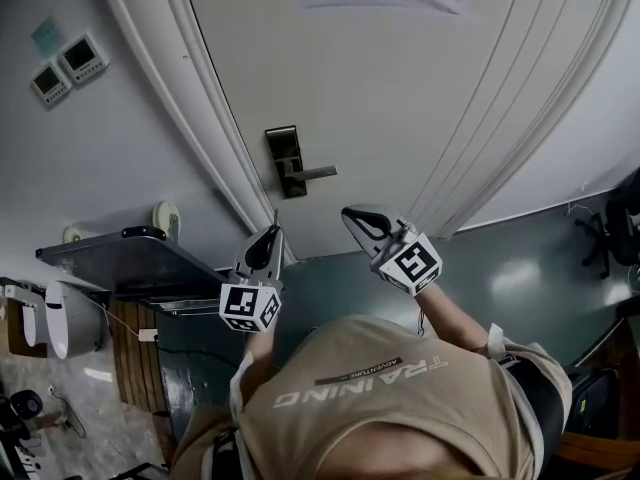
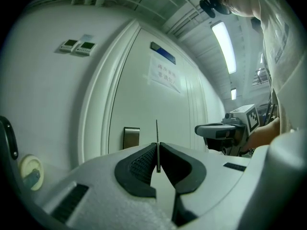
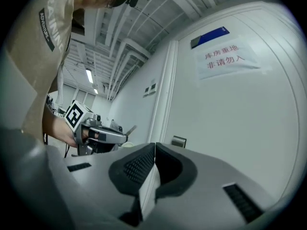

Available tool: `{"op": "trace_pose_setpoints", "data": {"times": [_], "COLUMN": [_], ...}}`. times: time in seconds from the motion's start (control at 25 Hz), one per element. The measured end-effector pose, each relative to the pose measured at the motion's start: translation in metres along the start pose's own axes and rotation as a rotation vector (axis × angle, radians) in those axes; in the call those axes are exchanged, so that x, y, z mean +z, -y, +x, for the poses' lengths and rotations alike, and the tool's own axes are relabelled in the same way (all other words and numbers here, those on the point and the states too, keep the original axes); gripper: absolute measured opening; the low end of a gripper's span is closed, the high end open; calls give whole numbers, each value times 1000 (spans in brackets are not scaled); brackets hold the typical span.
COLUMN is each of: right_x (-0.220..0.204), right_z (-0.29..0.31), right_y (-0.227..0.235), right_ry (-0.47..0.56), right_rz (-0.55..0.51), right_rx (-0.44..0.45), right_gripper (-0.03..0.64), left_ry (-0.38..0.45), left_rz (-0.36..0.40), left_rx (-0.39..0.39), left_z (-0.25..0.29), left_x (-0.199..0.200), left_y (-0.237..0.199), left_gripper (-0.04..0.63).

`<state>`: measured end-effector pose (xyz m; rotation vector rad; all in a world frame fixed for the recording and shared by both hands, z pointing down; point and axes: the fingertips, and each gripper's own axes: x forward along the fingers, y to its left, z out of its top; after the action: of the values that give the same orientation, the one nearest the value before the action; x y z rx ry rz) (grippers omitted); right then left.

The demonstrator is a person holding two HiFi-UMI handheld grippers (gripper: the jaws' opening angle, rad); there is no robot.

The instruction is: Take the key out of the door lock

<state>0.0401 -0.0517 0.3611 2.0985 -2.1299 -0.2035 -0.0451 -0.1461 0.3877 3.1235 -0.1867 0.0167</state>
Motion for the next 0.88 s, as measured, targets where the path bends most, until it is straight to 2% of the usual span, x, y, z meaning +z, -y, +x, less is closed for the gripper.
{"op": "trace_pose_setpoints", "data": {"times": [0.24, 0.36, 0.48, 0.6, 0.72, 0.88], "right_x": [8, 27, 41, 43, 49, 59], "right_z": [4, 9, 8, 2, 2, 6], "right_y": [2, 8, 26, 38, 46, 51], "right_ry": [10, 57, 84, 81, 88, 117], "right_rz": [33, 32, 17, 0, -12, -34], "right_rx": [-15, -35, -76, -100, -106, -113], "right_gripper": [14, 14, 15, 14, 14, 14], "left_ry": [29, 16, 37, 81, 125, 118], "left_rz": [14, 30, 47, 50, 2, 27], "left_rx": [9, 27, 41, 27, 1, -4], "left_z": [4, 4, 11, 16, 24, 39], "left_x": [18, 21, 33, 50, 63, 69], "left_y": [-8, -19, -31, -28, -24, -31], "left_gripper": [23, 23, 23, 23, 23, 23]}}
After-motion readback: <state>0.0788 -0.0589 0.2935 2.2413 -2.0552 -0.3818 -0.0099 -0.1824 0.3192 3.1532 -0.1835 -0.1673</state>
